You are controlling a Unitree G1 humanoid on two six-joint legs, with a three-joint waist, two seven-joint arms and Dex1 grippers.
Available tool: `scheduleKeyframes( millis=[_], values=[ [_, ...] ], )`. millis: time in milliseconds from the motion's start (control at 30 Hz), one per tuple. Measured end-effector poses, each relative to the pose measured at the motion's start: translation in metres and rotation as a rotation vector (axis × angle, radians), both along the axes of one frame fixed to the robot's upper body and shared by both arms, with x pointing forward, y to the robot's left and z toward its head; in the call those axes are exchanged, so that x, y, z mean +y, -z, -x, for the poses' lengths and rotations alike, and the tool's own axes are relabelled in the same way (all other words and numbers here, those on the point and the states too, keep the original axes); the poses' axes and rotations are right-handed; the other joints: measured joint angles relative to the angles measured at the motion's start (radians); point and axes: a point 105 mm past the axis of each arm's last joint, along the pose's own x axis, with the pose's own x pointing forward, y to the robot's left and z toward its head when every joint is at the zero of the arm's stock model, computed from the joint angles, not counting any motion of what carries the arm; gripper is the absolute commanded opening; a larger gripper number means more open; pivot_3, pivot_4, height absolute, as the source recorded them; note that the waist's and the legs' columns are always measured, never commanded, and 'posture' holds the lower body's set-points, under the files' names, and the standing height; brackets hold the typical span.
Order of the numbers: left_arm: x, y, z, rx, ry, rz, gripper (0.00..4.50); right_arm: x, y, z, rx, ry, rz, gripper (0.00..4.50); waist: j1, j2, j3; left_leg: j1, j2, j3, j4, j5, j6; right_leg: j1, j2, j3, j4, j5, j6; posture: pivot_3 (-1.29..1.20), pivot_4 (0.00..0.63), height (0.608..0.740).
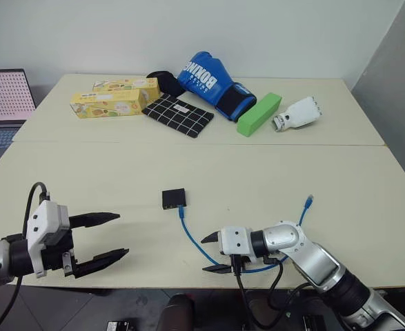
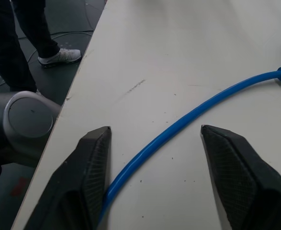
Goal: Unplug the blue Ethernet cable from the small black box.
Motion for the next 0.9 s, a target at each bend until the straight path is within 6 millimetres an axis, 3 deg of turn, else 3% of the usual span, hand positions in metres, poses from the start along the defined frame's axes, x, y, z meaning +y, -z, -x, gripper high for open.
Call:
scheduleKeyframes(
  millis=[267, 367, 600, 733, 900],
  values=[
    [-0.001, -0.002, -0.003, -0.014, 0.005, 0.001, 4.50, 0.001, -0.002, -0.008, -0.030, 0.049, 0.014, 0.60, 0.000, 0.000, 0.000, 0.000, 0.000, 0.000, 0.000, 0.000, 0.000, 0.000, 0.000, 0.000, 0.000, 0.000, 0.000, 0.00, 0.150, 0.740],
    [-0.003, -0.002, -0.005, -0.018, 0.009, 0.003, 4.50, -0.002, -0.007, -0.020, -0.056, 0.089, 0.034, 0.07, 0.001, 0.000, 0.000, 0.000, 0.000, 0.000, 0.000, 0.000, 0.000, 0.000, 0.000, 0.000, 0.000, 0.000, 0.000, 0.00, 0.150, 0.740],
    [-0.007, -0.003, -0.011, -0.030, 0.008, 0.012, 4.50, -0.046, -0.019, -0.057, -0.128, 0.240, 0.097, 0.07, 0.005, 0.000, 0.000, -0.001, -0.001, 0.000, 0.000, 0.000, 0.000, 0.000, -0.001, 0.000, 0.000, 0.000, 0.000, 0.00, 0.150, 0.740],
    [-0.010, -0.001, -0.014, -0.027, 0.007, 0.021, 4.50, -0.093, -0.026, -0.068, -0.151, 0.304, 0.177, 0.07, 0.008, 0.000, 0.000, -0.002, -0.001, 0.000, 0.000, 0.000, 0.000, 0.001, -0.002, 0.000, -0.002, 0.000, 0.001, 0.00, 0.150, 0.740],
    [-0.015, 0.000, -0.018, -0.019, 0.020, 0.033, 4.50, -0.145, -0.029, -0.061, -0.136, 0.338, 0.275, 0.07, 0.008, 0.000, 0.000, -0.002, -0.001, 0.000, 0.000, 0.000, 0.001, 0.002, -0.002, 0.000, -0.004, 0.000, 0.001, 0.00, 0.150, 0.740]
  ],
)
